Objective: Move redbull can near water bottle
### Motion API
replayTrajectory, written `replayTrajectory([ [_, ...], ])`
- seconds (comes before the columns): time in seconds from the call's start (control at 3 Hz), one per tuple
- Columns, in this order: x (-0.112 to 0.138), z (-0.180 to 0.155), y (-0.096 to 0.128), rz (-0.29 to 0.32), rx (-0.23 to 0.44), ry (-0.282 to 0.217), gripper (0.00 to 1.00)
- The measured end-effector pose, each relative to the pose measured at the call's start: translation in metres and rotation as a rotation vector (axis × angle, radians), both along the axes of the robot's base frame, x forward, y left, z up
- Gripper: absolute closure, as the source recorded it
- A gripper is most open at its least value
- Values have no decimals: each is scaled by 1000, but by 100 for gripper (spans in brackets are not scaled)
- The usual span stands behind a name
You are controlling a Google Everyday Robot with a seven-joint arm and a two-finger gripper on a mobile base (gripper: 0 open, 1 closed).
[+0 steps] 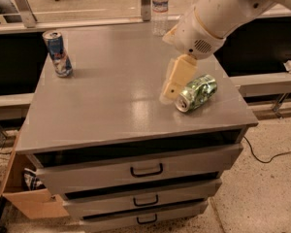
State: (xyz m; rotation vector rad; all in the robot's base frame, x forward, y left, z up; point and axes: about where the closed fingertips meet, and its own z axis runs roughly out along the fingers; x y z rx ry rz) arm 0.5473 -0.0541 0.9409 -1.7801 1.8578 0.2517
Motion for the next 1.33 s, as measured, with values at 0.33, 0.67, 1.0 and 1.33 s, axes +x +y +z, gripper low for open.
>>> replayTrajectory([
  [0.33, 23, -5, 60, 85, 83, 3, 0],
  [0.67, 23, -5, 60, 85, 83, 3, 0],
  [1.0, 31, -6, 84, 99, 156, -10, 0],
  [1.33, 56, -10, 136, 117, 281, -17, 0],
])
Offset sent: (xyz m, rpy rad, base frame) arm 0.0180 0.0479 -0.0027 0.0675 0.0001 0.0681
